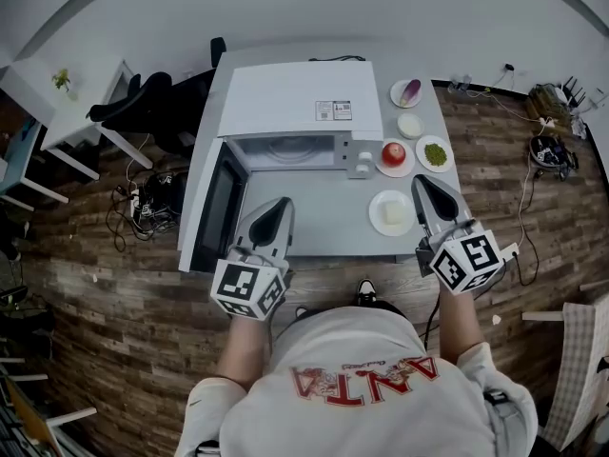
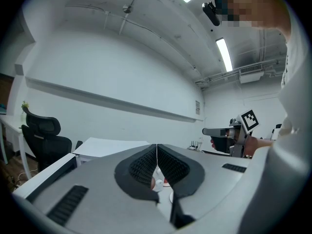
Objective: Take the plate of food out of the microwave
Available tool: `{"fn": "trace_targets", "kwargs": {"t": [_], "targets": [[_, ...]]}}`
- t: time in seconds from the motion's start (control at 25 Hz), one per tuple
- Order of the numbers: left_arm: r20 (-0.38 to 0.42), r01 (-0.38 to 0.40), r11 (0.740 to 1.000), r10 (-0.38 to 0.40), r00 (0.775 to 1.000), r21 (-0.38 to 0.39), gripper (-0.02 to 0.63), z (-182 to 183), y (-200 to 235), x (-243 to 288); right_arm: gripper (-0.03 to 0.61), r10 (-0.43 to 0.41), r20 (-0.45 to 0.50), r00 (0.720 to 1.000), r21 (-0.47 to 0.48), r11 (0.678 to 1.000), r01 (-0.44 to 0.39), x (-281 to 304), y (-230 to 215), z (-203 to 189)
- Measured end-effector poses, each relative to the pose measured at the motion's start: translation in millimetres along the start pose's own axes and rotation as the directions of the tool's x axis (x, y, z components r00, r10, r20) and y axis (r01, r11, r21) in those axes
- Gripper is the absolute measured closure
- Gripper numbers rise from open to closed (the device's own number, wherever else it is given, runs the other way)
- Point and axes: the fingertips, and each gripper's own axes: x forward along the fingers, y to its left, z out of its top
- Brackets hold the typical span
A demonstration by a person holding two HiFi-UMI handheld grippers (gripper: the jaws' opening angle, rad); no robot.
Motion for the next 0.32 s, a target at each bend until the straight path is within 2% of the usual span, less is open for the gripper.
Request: {"fn": "trace_targets", "kwargs": {"t": [0.32], "targets": [[-0.002,0.004,1.0,-0.004,1.0,-0.003,0.603,-0.5,-4.2,-1.9,0.577,-0.011,0.008,1.0,-0.009,1.0,0.011,-4.5,-0.3,4.7]]}}
